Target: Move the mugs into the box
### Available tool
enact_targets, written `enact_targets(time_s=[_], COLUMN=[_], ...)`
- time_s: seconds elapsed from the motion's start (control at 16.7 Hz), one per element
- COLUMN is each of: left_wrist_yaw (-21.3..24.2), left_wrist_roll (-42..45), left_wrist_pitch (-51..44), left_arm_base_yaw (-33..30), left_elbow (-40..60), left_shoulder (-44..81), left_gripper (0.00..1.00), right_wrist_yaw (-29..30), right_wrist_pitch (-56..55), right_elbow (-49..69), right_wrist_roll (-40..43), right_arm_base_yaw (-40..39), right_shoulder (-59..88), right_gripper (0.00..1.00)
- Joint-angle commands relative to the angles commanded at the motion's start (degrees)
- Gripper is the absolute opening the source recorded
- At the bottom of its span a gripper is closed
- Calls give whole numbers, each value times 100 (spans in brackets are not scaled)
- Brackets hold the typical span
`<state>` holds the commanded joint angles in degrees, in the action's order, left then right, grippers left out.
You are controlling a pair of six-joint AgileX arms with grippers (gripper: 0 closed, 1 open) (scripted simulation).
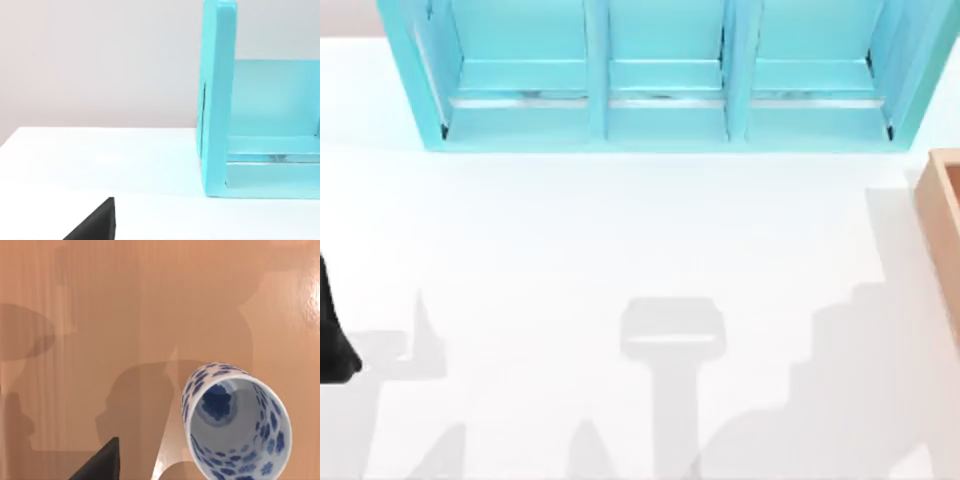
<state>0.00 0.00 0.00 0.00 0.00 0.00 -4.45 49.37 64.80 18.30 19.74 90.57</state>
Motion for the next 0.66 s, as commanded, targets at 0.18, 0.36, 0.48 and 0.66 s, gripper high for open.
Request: enact_targets(time_s=[0.18, 0.36, 0.48, 0.66], left_wrist_yaw=[0, 0, 0, 0], left_wrist_roll=[0, 0, 0, 0], left_wrist_pitch=[0, 0, 0, 0], left_arm_base_yaw=[0, 0, 0, 0], left_elbow=[0, 0, 0, 0], left_shoulder=[0, 0, 0, 0], left_gripper=[100, 100, 100, 100], right_wrist_yaw=[-3, -12, -14, -9], right_wrist_pitch=[566, 1531, 1977, 2197], right_elbow=[585, 1436, 1891, 2127], right_wrist_roll=[11, 21, 27, 21], right_arm_base_yaw=[12, 13, 22, 17], right_shoulder=[10, 34, 18, -67], right_gripper=[100, 100, 100, 100])
